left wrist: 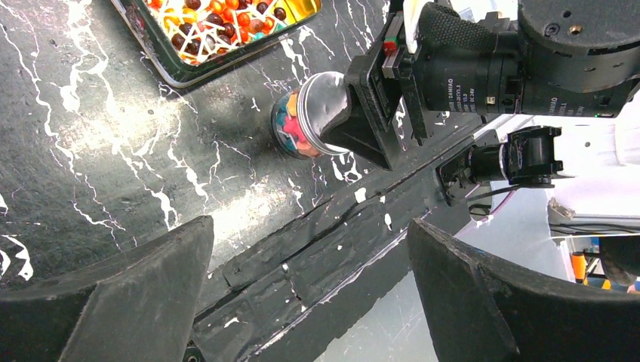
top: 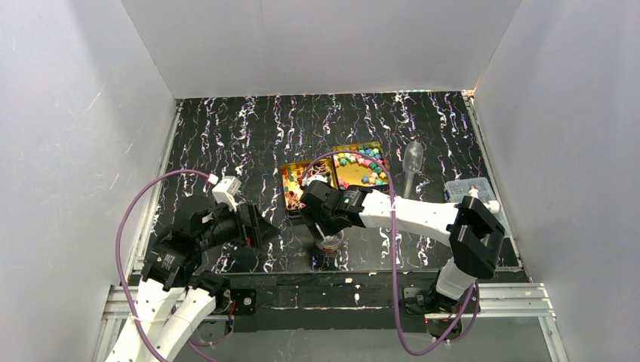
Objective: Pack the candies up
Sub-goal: Screw the bottle lid onto the packing bottle.
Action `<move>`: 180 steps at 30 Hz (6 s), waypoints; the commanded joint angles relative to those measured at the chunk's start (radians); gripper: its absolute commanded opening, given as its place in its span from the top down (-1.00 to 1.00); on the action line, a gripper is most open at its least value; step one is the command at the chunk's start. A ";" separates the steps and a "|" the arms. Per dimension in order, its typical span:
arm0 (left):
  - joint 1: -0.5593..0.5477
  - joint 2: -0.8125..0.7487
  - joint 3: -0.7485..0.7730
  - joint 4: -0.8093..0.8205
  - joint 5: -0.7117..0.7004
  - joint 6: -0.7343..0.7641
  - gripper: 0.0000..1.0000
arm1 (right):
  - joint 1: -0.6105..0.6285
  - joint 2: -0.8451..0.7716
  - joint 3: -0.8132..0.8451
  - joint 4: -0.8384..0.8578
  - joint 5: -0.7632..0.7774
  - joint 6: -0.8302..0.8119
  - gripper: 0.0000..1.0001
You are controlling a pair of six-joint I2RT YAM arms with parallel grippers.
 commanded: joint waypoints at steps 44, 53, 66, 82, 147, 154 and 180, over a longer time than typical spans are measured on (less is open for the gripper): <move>-0.891 0.411 0.237 0.011 -0.755 -0.081 -0.99 | -0.172 -0.412 -0.040 -0.105 0.066 -0.084 -0.92; -1.127 0.525 0.158 0.191 -0.979 -0.139 -0.99 | -0.229 -0.481 -0.081 -0.107 0.037 -0.111 -0.96; -1.157 0.503 -0.265 0.795 -1.061 -0.008 -0.99 | -0.239 -0.550 -0.146 -0.082 0.004 -0.122 -0.97; -1.095 0.660 -0.589 1.439 -1.048 0.159 -0.99 | -0.239 -0.578 -0.213 -0.023 -0.075 -0.106 -0.97; -0.813 1.254 -0.550 2.029 -0.548 0.386 -0.08 | -0.303 -0.389 -0.375 0.287 -0.306 -0.088 0.14; -0.813 1.232 -0.552 2.002 -0.555 0.387 -0.06 | -0.320 -0.344 -0.392 0.332 -0.360 -0.092 0.24; -0.813 1.224 -0.539 1.957 -0.590 0.387 -0.01 | -0.322 -0.356 -0.537 0.386 -0.490 -0.079 0.48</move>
